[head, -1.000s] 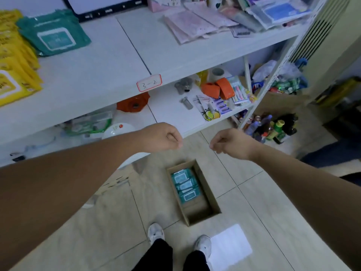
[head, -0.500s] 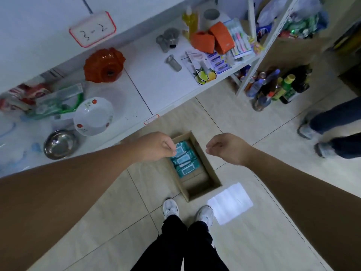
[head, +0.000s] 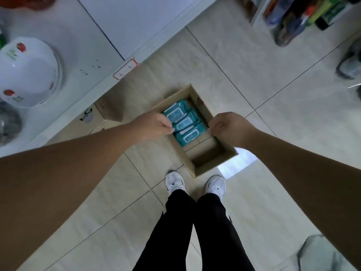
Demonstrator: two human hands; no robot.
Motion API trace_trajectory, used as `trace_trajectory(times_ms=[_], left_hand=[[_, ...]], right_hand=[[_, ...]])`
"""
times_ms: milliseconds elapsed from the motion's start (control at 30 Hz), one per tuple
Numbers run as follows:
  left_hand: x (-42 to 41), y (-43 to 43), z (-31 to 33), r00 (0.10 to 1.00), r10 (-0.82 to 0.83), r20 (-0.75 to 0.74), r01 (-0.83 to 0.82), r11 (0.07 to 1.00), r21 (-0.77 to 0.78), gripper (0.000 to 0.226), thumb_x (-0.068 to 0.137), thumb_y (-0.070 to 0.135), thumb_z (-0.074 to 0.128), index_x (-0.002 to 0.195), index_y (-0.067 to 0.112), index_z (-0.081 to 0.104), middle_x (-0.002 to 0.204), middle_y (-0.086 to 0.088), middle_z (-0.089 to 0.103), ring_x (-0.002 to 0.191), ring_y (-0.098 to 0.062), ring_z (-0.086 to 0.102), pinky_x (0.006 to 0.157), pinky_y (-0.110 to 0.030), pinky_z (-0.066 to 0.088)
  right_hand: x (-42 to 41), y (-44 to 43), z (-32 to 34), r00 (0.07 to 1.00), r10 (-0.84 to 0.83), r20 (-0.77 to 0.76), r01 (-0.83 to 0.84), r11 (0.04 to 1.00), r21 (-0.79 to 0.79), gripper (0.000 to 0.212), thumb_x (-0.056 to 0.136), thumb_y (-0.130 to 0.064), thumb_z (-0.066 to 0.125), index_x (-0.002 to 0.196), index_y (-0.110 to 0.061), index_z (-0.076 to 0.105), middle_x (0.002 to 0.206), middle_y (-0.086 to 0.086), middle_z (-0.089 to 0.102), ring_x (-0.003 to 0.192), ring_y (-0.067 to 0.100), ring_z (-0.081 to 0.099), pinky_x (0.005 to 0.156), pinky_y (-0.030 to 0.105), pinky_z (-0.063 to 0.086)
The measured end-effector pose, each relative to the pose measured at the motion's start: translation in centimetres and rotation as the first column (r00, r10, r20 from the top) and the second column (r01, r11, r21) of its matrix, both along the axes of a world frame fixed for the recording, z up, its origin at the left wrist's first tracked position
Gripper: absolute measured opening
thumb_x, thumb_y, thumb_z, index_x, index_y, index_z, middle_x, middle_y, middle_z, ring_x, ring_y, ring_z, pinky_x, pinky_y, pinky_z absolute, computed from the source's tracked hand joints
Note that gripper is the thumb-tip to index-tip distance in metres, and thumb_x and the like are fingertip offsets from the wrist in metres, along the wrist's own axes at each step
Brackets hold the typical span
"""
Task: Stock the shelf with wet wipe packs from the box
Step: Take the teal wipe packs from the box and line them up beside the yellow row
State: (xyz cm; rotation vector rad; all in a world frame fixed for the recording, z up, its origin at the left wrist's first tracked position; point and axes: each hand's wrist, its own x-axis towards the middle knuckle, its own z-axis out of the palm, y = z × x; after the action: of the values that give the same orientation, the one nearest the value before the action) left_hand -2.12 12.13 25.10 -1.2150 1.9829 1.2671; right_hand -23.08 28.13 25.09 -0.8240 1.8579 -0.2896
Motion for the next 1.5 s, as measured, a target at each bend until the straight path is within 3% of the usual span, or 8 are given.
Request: trace_trajectory(times_ms=[400,567,633,767,933,1133,1333,1500], left_hand=[[-0.4,0.3,-19.0,0.999,-0.021,0.041,0.020,0.999,0.046,0.032,0.090,0.032,0.073,0.117,0.015,0.072,0.111,-0.002,0.073,0.104,-0.019,0.066,0.098,-0.034,0.052],[-2.0,-1.1,-26.6,1.000,0.005,-0.002,-0.004,0.997,0.072,0.039,0.081,0.036,0.077,0.098,0.002,0.072,0.094,-0.004,0.073,0.098,-0.025,0.070,0.094,-0.037,0.054],[-2.9,-1.7,-29.3,1.000,0.000,-0.013,0.000,1.000,0.031,0.028,0.080,0.031,0.081,0.093,0.008,0.072,0.092,-0.002,0.072,0.096,-0.021,0.069,0.087,-0.032,0.055],[-4.8,-2.6,-33.5,0.997,-0.073,-0.001,0.073,0.996,-0.056,0.019,0.082,0.025,0.079,0.073,0.016,0.065,0.076,-0.001,0.066,0.082,-0.022,0.063,0.066,-0.026,0.046],[-5.0,-3.4,-39.7,0.988,-0.139,0.060,0.144,0.987,-0.078,0.041,0.075,0.034,0.082,0.103,0.009,0.066,0.102,-0.006,0.071,0.097,-0.023,0.067,0.088,-0.042,0.057],[-5.1,-2.7,-43.0,0.991,-0.105,0.084,0.122,0.962,-0.246,0.048,0.077,0.029,0.083,0.110,0.002,0.060,0.111,-0.015,0.066,0.104,-0.030,0.064,0.082,-0.037,0.053],[-5.2,-2.3,-43.6,0.967,-0.194,0.163,0.225,0.954,-0.197,0.067,0.080,0.041,0.080,0.131,0.003,0.058,0.136,-0.020,0.055,0.124,-0.033,0.053,0.103,-0.043,0.048],[-5.0,-1.6,-43.7,0.984,-0.162,0.070,0.172,0.971,-0.168,0.036,0.083,0.032,0.079,0.111,0.016,0.063,0.120,-0.006,0.063,0.112,-0.023,0.059,0.096,-0.037,0.050]], right_hand=[[2.4,-0.3,-17.9,0.995,0.098,-0.023,-0.096,0.991,0.090,0.038,0.094,-0.037,0.067,0.129,-0.022,0.064,0.128,-0.002,0.065,0.117,0.018,0.060,0.100,0.032,0.048],[2.6,-1.6,-24.1,0.985,0.162,-0.057,-0.156,0.984,0.091,0.035,0.096,-0.038,0.063,0.129,-0.028,0.061,0.125,-0.005,0.064,0.103,0.014,0.056,0.085,0.027,0.045],[2.6,-2.4,-26.4,0.981,0.181,-0.077,-0.174,0.981,0.082,0.033,0.095,-0.037,0.064,0.127,-0.028,0.062,0.121,-0.006,0.063,0.098,0.011,0.055,0.082,0.026,0.044],[2.7,-4.4,-31.1,0.948,0.284,-0.145,-0.272,0.957,0.102,0.044,0.094,-0.035,0.065,0.136,-0.025,0.055,0.135,-0.001,0.056,0.121,0.020,0.057,0.100,0.034,0.048],[2.8,-5.6,-36.6,0.881,0.442,-0.169,-0.428,0.897,0.111,0.059,0.090,-0.038,0.068,0.143,-0.024,0.047,0.146,0.002,0.049,0.133,0.022,0.047,0.110,0.037,0.043],[3.3,-4.9,-40.2,0.800,0.533,-0.277,-0.532,0.843,0.085,0.072,0.089,-0.036,0.069,0.151,-0.018,0.038,0.160,0.006,0.032,0.150,0.027,0.023,0.123,0.043,0.025],[3.6,-4.2,-41.1,0.762,0.566,-0.316,-0.565,0.819,0.103,0.064,0.087,-0.039,0.068,0.142,-0.017,0.044,0.142,0.010,0.042,0.131,0.031,0.035,0.108,0.047,0.041],[3.5,-3.1,-41.8,0.782,0.594,-0.189,-0.568,0.803,0.180,0.074,0.076,-0.049,0.078,0.139,-0.026,0.047,0.138,0.008,0.043,0.131,0.030,0.036,0.109,0.047,0.043]])
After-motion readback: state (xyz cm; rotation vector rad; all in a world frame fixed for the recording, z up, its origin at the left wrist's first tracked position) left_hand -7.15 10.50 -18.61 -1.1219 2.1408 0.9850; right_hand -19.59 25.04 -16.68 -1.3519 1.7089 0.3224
